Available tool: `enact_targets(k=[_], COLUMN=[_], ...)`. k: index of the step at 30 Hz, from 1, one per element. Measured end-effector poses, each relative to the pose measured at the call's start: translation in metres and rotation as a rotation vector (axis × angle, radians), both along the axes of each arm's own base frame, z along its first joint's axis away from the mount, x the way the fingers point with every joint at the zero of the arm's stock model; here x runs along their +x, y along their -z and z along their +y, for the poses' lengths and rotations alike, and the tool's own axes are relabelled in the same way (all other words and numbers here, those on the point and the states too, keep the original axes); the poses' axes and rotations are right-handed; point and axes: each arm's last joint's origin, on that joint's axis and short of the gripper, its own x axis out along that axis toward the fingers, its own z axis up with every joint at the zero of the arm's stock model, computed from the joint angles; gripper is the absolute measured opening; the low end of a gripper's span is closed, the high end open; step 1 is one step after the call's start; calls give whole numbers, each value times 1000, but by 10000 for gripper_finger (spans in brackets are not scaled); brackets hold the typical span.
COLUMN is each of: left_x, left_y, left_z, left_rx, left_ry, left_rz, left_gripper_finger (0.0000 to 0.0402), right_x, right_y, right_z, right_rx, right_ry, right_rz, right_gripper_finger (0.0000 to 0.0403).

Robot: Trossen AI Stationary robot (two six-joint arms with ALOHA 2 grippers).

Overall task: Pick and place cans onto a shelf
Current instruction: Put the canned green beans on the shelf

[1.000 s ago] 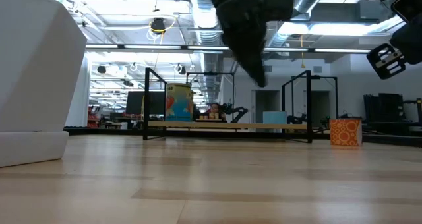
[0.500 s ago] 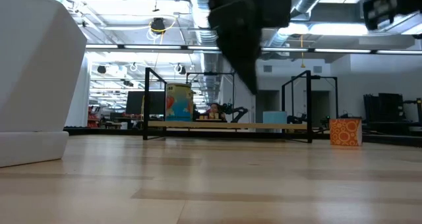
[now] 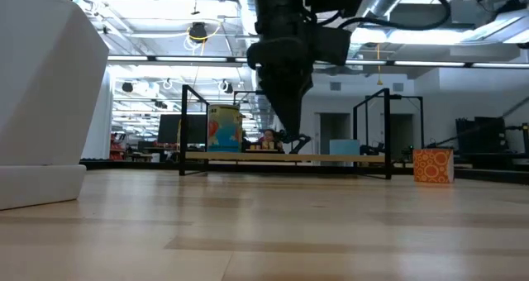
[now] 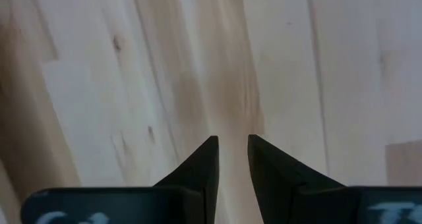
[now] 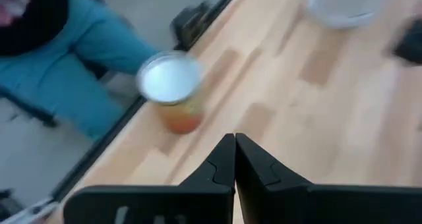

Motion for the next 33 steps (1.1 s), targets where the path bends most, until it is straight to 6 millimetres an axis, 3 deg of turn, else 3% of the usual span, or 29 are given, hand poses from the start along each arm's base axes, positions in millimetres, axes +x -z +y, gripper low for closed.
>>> enact_targets(k=[7, 14, 22, 27, 33], left_x=[-9, -21, -34, -45, -53], left_y=[1, -4, -6, -26, -55], left_z=[1, 5, 21, 27, 27], left_rx=[23, 43, 44, 33, -42], left_ry=[-11, -11, -55, -70, -29], left_rz=[93, 193, 322, 334, 226], left_gripper_finger=[70, 70, 70, 70, 70], right_x=[15, 36, 43, 39, 48], right_y=[6, 15, 28, 20, 31], right_z=[69, 110, 134, 143, 140], right_rx=[-90, -95, -56, -4, 2], right_ry=[33, 95, 143, 142, 218], right_rz=[-6, 24, 88, 80, 137], right_gripper_finger=[18, 18, 17, 14, 20])
